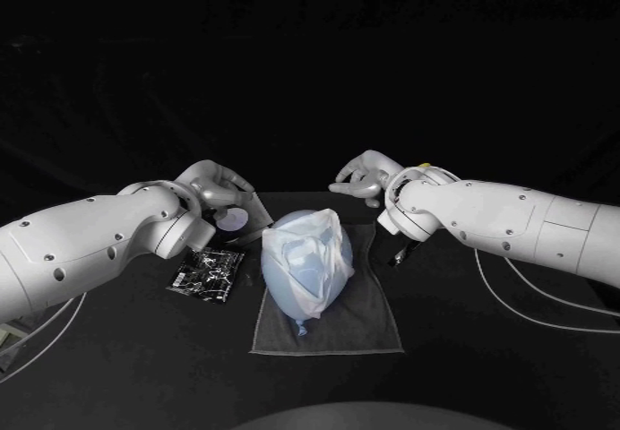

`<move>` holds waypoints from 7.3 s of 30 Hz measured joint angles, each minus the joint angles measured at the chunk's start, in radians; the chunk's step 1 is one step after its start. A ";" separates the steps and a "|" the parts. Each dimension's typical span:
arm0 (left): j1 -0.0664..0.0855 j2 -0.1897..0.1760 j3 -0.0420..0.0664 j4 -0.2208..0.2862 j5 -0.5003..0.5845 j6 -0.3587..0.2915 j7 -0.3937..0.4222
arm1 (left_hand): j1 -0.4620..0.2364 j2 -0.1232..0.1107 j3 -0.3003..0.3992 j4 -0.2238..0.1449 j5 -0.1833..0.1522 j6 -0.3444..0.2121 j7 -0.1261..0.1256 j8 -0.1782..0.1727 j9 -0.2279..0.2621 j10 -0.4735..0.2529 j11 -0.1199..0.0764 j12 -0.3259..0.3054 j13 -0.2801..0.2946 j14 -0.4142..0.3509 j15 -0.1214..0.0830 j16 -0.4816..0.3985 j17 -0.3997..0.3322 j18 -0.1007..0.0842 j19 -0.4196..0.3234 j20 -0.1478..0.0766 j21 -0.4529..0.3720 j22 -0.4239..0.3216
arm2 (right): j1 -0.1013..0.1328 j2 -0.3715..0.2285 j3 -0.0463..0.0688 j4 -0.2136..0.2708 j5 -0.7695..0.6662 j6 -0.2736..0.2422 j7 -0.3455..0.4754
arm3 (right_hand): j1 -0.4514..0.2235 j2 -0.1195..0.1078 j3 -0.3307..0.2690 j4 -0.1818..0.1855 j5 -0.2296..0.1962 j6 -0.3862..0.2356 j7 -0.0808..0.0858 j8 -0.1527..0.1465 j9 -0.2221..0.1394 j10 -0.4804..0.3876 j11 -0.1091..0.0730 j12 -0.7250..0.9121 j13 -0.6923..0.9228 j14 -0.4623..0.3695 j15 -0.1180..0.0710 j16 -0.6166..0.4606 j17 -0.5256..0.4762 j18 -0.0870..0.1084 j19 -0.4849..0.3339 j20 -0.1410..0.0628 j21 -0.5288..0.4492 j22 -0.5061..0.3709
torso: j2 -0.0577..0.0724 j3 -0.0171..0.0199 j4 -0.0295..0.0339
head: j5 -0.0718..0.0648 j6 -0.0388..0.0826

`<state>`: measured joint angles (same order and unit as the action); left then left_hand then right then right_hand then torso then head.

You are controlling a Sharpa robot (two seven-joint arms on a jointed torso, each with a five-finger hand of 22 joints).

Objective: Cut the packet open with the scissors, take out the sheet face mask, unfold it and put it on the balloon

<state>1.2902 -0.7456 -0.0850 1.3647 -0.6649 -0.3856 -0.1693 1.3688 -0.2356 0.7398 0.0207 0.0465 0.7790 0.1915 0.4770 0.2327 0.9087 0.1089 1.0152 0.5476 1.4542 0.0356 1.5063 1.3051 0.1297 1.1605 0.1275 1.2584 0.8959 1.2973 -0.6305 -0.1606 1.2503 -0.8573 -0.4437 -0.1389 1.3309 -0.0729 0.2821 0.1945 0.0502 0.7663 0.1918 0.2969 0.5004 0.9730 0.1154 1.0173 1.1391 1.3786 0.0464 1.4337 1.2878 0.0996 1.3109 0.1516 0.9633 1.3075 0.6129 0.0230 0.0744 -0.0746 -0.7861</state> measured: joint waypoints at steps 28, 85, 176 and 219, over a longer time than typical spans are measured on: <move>-0.058 -0.166 -0.003 0.221 0.228 -0.034 0.402 | -0.096 -0.010 -0.180 0.098 0.000 0.012 -0.017 0.072 0.008 -0.017 -0.014 -0.082 -0.107 -0.109 -0.005 -0.081 -0.209 0.032 -0.133 -0.001 -0.172 -0.246 | -0.116 -0.408 -0.014 0.508 0.148 -0.142 0.337 | 0.051 0.006 0.152 -0.114 0.000 0.161 -0.064 0.042 -0.057 0.414 -0.067 0.352 0.172 0.086 -0.058 0.112 0.022 -0.057 0.154 -0.054 0.448 0.001 | -0.004 0.0012 -0.0023 | -0.005 -0.016; -0.110 -0.157 -0.019 0.284 -0.209 0.017 0.240 | 0.024 0.058 -0.883 0.276 0.000 -0.385 -0.038 0.774 0.349 -0.223 0.002 0.267 0.011 -0.164 0.004 -0.051 -0.244 0.048 -0.147 0.010 -0.229 -0.296 | -0.260 -0.400 -0.021 0.625 -0.190 -0.412 0.098 | -0.069 -0.057 -0.281 0.092 0.000 0.162 -0.160 0.450 0.181 0.493 -0.141 0.523 0.168 0.090 -0.131 0.133 0.020 -0.063 0.155 -0.123 0.509 0.000 | -0.003 0.0008 -0.0011 | -0.046 -0.054; -0.110 -0.151 -0.018 0.255 -0.212 0.068 0.201 | 0.079 0.107 -0.855 0.270 0.000 -0.388 -0.041 0.815 0.351 -0.230 -0.005 0.292 0.005 -0.153 0.000 -0.034 -0.221 0.039 -0.140 0.003 -0.210 -0.270 | -0.260 -0.371 -0.016 0.590 -0.201 -0.431 0.066 | 0.050 0.062 -0.333 0.090 0.000 0.151 -0.163 0.469 0.165 0.491 -0.149 0.534 0.171 0.088 -0.136 0.134 0.020 -0.063 0.153 -0.135 0.517 0.000 | -0.004 0.0013 -0.0016 | -0.049 -0.069; -0.110 -0.153 -0.018 0.254 -0.213 0.076 0.191 | 0.080 0.105 -0.853 0.273 0.000 -0.388 -0.041 0.819 0.350 -0.230 -0.005 0.296 0.004 -0.146 0.000 -0.032 -0.215 0.032 -0.133 0.003 -0.203 -0.261 | -0.275 -0.389 -0.016 0.650 -0.312 -0.423 0.133 | 0.247 0.048 -0.179 0.035 0.016 0.229 -0.101 0.070 -0.120 0.487 -0.087 0.530 0.174 0.086 -0.085 0.133 0.020 -0.078 0.155 -0.090 0.555 0.000 | -0.004 0.0013 -0.0012 | -0.056 -0.071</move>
<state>1.1801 -0.8991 -0.1026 1.6190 -0.8778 -0.3097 0.0217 1.4488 -0.1304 -0.1127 0.2939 0.0463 0.3913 0.1501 1.2955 0.5827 0.6791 0.1040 1.3108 0.5515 1.3080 0.0360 1.4746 1.0898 0.1614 1.0277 0.1307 1.0554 0.6348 1.0220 -1.0193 -0.1768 1.9006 -1.1694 -0.8667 -0.0058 1.5776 -0.0246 0.1034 0.2295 0.0660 0.9955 0.0906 0.3673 0.3804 1.4599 0.0283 1.5470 1.3134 1.4645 -0.0384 1.5663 1.3081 0.0214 1.4660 0.0616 1.5187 1.3079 0.6093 0.0244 0.0732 -0.1304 -0.8575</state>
